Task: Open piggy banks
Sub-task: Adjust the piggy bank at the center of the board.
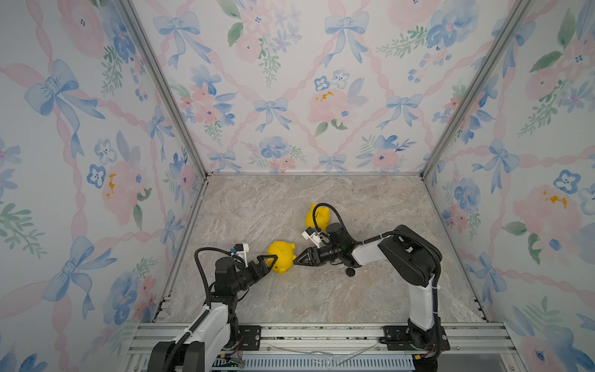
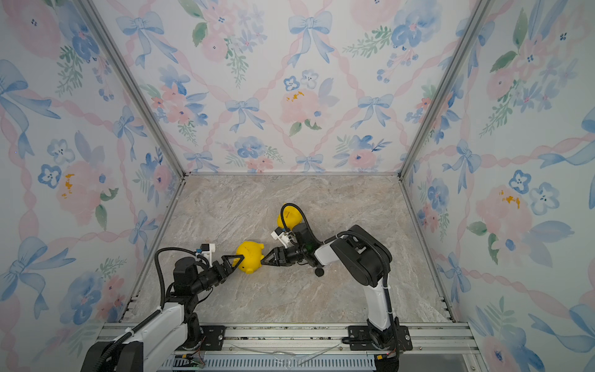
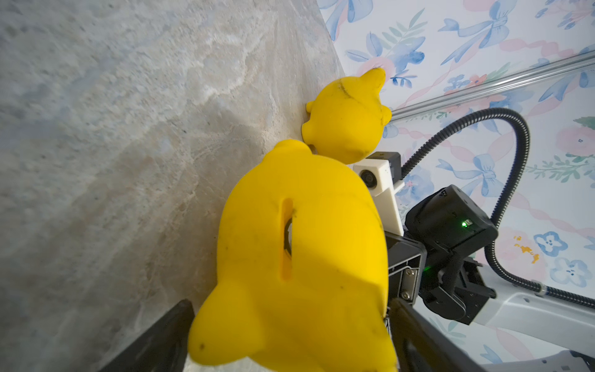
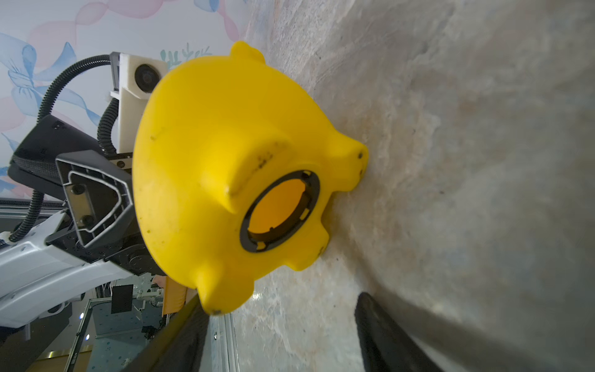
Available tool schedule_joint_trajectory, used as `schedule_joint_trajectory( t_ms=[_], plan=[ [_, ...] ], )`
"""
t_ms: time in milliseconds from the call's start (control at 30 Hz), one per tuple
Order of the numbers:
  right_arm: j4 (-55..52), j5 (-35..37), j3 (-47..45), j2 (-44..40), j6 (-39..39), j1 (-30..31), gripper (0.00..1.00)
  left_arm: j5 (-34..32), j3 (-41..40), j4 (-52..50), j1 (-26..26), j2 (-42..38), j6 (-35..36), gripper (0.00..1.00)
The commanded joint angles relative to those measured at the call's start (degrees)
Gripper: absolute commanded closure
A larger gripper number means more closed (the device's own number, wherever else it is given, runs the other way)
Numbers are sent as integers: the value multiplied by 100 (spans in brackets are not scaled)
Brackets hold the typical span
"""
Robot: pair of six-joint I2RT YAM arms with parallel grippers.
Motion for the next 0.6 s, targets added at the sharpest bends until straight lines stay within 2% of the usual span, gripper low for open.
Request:
schedule_joint_trajectory(
  t_ms=[0, 567],
  plan=[
    [-206, 130, -38, 133, -2, -52, 26, 121, -543, 167, 86, -120, 44, 4],
    [-242, 112, -4, 146, -39, -54, 26, 244, -472, 329, 1, 391, 70, 5]
  ],
)
